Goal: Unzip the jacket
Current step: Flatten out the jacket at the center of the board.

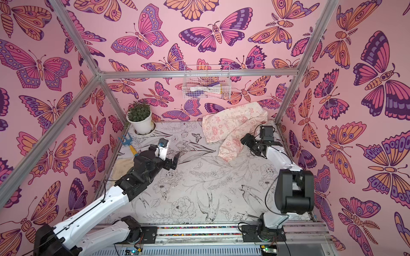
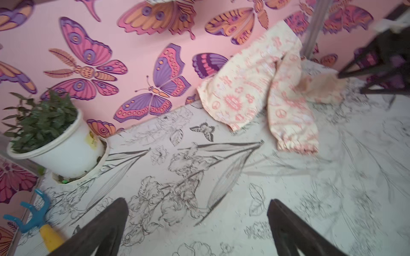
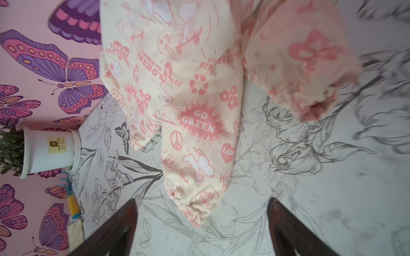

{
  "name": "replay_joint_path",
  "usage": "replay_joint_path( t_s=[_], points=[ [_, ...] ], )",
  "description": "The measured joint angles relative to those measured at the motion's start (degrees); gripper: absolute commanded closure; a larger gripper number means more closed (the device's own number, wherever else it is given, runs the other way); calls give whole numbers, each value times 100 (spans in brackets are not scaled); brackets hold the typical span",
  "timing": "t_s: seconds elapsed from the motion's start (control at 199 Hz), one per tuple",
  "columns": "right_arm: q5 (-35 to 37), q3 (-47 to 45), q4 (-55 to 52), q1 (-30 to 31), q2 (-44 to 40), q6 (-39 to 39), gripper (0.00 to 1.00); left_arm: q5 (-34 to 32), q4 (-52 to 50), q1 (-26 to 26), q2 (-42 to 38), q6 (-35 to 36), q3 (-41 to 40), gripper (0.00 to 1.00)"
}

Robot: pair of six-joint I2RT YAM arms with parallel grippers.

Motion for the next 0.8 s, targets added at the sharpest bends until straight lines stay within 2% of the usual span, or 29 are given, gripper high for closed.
replay_joint_path(
  t_s=[0.085,0.271,0.351,0.471,0.492,0.542,0.597,0.803],
  points=[
    [-190,271,-177,17,527,120,13,44,-282,-232,-262,155,-11,0],
    [-229,885,-452,205,1259,164,15,-83,-697,-363,-752,229,-15,0],
    [-227,1078,-455,378,1519,177,22,-260,-901,-472,-752,212,-11,0],
    [-234,1403,-490,601,1980,195,39,-492,-1174,-704,-750,234,-11,0],
    [-234,1456,-494,636,2070,173,47,-518,-1202,-741,-752,236,-11,0],
    [-232,1539,-494,704,2225,188,81,-590,-1261,-824,-758,267,-11,0],
    [-254,1567,-509,769,2315,164,100,-616,-1320,-892,-774,302,-11,0],
    [17,1497,-804,1200,1921,7,100,-452,-1362,-1012,-848,452,-129,0]
  ],
)
